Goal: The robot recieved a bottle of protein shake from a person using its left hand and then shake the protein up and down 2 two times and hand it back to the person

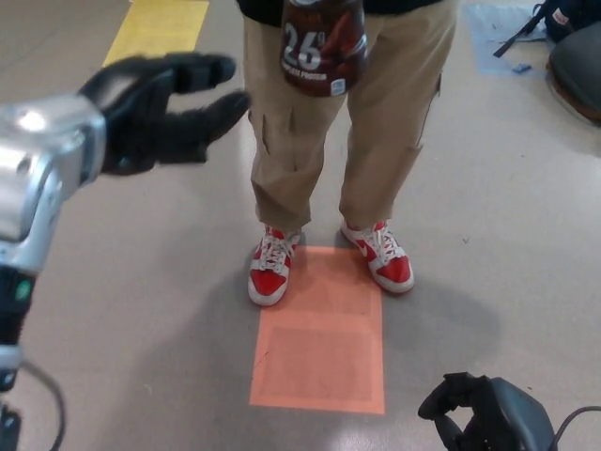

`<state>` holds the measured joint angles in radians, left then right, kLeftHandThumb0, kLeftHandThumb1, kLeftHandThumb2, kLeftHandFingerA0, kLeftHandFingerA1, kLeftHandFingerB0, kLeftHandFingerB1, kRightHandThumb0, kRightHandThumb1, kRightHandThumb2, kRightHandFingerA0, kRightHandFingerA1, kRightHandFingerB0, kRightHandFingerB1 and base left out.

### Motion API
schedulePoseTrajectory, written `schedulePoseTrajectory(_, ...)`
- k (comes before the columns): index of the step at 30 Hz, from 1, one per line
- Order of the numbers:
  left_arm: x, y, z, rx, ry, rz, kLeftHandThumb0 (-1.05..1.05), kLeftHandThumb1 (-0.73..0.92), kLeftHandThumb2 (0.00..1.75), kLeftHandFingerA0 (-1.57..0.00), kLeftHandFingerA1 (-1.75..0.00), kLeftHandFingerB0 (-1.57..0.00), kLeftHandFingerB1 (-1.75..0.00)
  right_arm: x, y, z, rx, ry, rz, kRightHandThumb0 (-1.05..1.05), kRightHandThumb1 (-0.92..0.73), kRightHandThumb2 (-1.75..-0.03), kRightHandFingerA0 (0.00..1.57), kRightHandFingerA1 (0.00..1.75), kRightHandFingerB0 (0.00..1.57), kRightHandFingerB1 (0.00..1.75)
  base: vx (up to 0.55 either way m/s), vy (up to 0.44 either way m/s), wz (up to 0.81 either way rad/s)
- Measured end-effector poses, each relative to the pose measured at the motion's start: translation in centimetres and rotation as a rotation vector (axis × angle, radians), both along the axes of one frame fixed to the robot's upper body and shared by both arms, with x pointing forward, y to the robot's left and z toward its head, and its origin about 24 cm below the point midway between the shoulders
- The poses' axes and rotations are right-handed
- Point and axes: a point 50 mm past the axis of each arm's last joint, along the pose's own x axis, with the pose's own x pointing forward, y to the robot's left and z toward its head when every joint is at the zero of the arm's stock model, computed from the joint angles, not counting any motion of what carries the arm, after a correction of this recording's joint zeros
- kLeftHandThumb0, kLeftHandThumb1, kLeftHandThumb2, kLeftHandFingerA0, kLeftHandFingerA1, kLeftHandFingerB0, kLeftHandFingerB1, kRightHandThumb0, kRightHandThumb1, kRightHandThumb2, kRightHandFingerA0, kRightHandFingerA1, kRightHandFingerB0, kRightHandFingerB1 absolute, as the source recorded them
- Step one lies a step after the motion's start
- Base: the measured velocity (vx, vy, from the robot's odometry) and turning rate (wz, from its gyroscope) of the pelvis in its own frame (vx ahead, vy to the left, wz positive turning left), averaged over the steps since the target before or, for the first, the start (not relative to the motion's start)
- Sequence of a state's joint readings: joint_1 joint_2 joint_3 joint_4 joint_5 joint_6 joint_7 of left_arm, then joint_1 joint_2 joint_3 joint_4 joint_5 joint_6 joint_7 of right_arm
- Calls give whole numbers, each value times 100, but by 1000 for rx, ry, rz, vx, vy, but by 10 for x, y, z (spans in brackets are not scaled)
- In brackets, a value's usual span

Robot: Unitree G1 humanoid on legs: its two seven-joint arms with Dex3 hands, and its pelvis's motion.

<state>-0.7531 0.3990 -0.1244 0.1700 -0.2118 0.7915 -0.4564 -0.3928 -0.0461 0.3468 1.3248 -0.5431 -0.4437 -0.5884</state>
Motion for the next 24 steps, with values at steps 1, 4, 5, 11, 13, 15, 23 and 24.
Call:
schedulePoseTrajectory(1, -2, 2, -6, 15, 2, -1, -83, 53, 96, 0, -17, 0, -13, 0, 0, 0, 0, -1, 1, -47, -50, -115, 96, 112, 93, 80, 0, 0, 0)
schedulePoseTrajectory(4, -8, 7, -24, 49, 19, 0, -85, 55, 98, -4, -29, -3, -18, 2, 1, 1, 1, -4, 2, -47, -55, -110, 95, 105, 97, 73, 0, 0, 0)
schedulePoseTrajectory(5, -10, 8, -29, 62, 24, 1, -85, 56, 97, -4, -33, -3, -20, 2, 1, 1, 1, -6, 2, -48, -57, -108, 94, 105, 96, 74, 0, 0, 0)
schedulePoseTrajectory(11, -25, 15, -67, 161, 69, 4, -88, 57, 93, -18, -43, -7, -29, 3, 1, 2, 2, -9, 3, -49, -57, -107, 95, 101, 96, 74, 0, 0, 0)
schedulePoseTrajectory(13, -31, 18, -82, 189, 87, 12, -82, 51, 85, -28, -46, -9, -36, 4, 2, 3, 3, -11, 4, -50, -58, -106, 94, 101, 95, 76, 0, 0, 0)
schedulePoseTrajectory(15, -35, 21, -95, 222, 100, 23, -86, 54, 89, -25, -45, -5, -28, 5, 2, 3, 4, -14, 5, -49, -57, -106, 94, 105, 96, 76, 0, 0, 0)
schedulePoseTrajectory(23, -47, 36, -133, 293, 143, 81, -67, 43, 76, -24, -44, -7, -32, 12, 4, 9, 6, -34, 9, -46, -58, -108, 92, 107, 95, 75, 0, 0, 0)
schedulePoseTrajectory(24, -48, 38, -135, 298, 146, 88, -65, 43, 71, -26, -42, -8, -32, 13, 4, 10, 6, -38, 10, -44, -55, -110, 94, 104, 96, 74, 0, 0, 0)
